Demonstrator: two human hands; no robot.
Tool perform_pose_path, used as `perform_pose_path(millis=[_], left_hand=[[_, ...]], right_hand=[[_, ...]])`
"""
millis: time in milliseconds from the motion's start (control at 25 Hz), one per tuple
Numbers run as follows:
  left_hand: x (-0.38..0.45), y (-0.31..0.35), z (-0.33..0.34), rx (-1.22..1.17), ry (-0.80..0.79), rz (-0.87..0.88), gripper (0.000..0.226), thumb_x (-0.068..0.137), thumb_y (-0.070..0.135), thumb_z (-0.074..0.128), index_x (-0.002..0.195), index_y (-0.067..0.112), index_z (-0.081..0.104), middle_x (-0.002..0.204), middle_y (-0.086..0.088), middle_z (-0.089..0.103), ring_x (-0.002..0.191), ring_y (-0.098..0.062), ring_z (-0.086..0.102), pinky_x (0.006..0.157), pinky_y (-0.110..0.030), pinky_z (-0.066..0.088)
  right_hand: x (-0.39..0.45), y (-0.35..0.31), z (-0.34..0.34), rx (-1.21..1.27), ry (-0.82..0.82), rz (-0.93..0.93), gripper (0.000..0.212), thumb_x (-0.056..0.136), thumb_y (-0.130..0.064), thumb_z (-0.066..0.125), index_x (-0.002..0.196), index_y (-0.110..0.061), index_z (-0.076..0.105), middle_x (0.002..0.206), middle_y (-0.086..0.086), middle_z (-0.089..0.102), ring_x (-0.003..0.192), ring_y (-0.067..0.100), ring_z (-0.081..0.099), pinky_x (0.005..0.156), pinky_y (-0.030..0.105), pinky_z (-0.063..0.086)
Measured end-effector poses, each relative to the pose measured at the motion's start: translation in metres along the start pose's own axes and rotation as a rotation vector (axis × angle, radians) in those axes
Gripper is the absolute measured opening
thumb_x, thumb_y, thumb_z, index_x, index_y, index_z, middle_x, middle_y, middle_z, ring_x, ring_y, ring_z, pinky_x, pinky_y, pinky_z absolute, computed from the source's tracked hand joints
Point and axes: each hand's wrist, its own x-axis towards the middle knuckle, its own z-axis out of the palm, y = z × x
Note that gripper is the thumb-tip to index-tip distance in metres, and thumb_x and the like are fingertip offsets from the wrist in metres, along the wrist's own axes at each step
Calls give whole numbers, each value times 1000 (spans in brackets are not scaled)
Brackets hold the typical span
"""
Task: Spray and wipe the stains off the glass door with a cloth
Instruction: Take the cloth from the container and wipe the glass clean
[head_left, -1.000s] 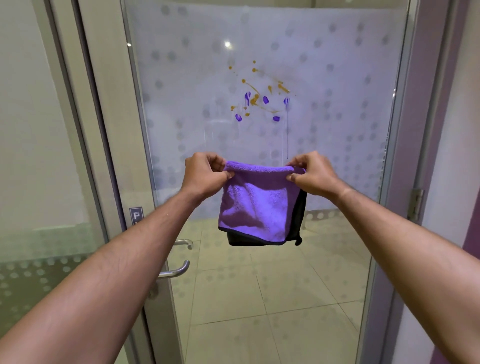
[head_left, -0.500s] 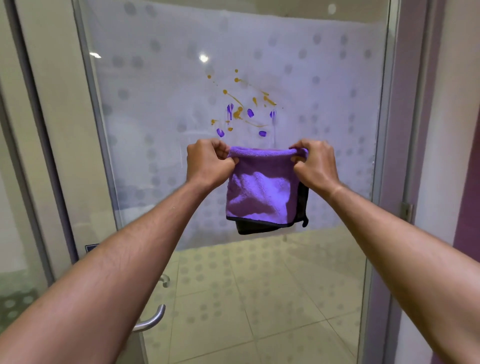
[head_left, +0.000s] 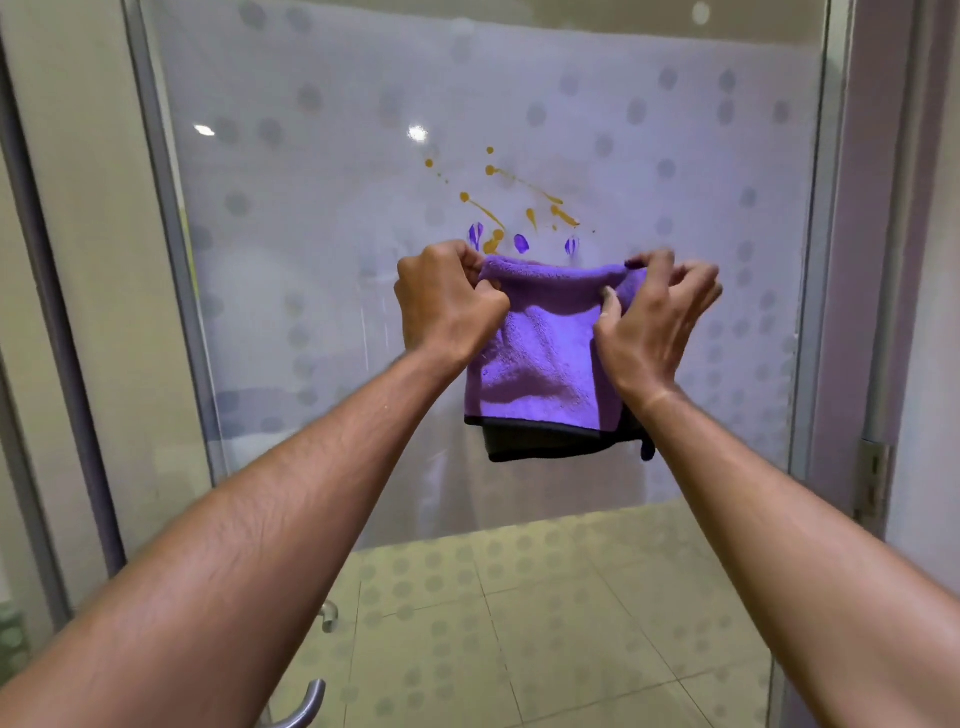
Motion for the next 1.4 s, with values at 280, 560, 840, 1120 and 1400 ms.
perform_pose_path(millis=[280,560,840,1120,1400], left_hand=[[5,3,9,63,61,9,14,68,13,62,76,17,72,72,2,73,75,-18,70,80,-30,56],[6,-32,5,283,55,430,38,78,28,63,110,7,67,102,-10,68,93,-29,63,81,-40,52],[30,-93,-35,741,98,519,85,88,46,47,155,4,15,162,-21,11,152,-33,9,122,-41,6],[43,-120,-46,769,141,508,87,91,56,37,156,6,9,163,-21,4,152,-32,1,123,-45,2],[45,-120,-44,787,182,514,88,89,58,36,156,6,11,163,-20,5,152,-31,2,123,-46,5]], right_hand=[[-25,-29,7,138,-120,129,48,84,-36,53,123,-10,60,114,20,58,106,39,52,90,39,40],[-59,-45,34,-107,-348,-107,106,79,-79,30,155,-10,4,155,37,-1,144,52,-4,113,66,5],[-61,-38,53,-131,-216,-148,82,93,-65,31,155,-13,15,155,35,5,145,50,2,114,65,7],[-59,-32,64,-23,-72,-154,53,101,-41,34,149,-18,37,153,36,17,143,51,10,114,64,14],[-58,-38,67,-56,-46,-189,70,91,-63,43,147,-22,41,152,37,20,139,59,13,112,68,11]])
